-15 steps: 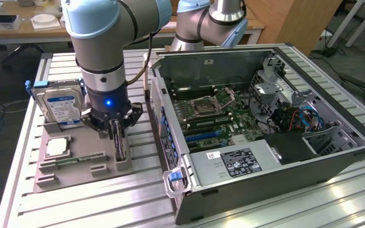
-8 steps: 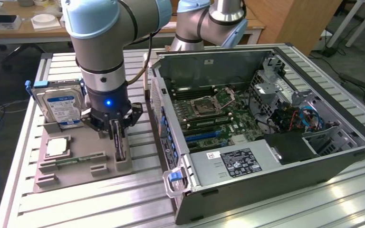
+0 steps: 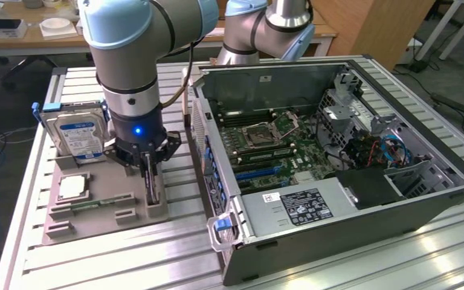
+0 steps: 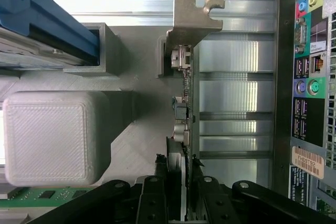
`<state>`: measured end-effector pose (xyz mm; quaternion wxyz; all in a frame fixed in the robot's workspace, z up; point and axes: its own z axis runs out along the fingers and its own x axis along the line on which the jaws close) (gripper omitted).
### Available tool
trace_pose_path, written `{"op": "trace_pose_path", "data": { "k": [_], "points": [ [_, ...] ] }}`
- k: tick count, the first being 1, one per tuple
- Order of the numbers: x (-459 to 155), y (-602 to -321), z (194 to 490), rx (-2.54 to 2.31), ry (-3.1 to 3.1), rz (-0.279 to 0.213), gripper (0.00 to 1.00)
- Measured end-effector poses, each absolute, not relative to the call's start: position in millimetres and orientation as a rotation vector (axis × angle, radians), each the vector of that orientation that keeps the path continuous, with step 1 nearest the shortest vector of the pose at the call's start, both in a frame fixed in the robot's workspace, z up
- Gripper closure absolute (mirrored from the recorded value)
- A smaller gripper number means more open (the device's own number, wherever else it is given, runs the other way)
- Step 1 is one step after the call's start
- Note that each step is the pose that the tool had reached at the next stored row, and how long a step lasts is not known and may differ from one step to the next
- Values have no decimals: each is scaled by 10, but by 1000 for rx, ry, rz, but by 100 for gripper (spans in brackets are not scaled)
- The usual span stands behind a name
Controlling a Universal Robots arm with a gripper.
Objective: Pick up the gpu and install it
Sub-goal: 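Pick up the gpu and move the gpu toward the slot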
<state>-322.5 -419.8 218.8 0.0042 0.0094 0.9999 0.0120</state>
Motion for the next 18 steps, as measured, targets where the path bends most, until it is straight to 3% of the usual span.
{"op": "trace_pose_path", "data": {
  "k": [18],
  "points": [
    [-3227,-4198,2229,29,3133,38,73]
  ]
}}
